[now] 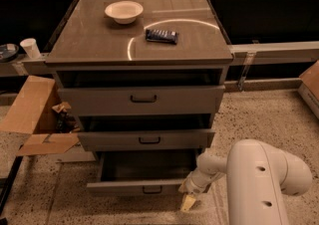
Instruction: Close bottom drawer
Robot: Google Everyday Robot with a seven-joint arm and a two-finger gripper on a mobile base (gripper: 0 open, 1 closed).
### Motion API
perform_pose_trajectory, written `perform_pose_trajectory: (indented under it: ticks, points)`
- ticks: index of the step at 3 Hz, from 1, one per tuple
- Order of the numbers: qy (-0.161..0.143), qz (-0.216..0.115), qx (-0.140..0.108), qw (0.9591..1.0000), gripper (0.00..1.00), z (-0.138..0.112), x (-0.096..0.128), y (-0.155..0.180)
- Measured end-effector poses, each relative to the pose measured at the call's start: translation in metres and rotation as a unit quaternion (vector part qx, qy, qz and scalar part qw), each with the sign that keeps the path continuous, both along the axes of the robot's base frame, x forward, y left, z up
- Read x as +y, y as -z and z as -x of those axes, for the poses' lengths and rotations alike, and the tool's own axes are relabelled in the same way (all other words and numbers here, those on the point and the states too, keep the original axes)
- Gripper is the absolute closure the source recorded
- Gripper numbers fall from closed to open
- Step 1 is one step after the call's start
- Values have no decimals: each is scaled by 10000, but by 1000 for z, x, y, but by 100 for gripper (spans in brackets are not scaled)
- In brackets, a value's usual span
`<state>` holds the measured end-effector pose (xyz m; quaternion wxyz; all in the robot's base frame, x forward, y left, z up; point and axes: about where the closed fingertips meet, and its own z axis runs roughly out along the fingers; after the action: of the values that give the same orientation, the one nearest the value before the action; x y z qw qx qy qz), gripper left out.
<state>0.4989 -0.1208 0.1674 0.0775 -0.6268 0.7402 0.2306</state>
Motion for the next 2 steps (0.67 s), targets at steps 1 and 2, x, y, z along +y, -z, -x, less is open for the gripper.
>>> perform_pose_trajectory:
  ticks: [1, 2]
  points:
    - [-6, -22, -8, 10000, 0, -1, 0, 0]
    - [-49, -194, -72, 9998, 0, -10, 1, 2]
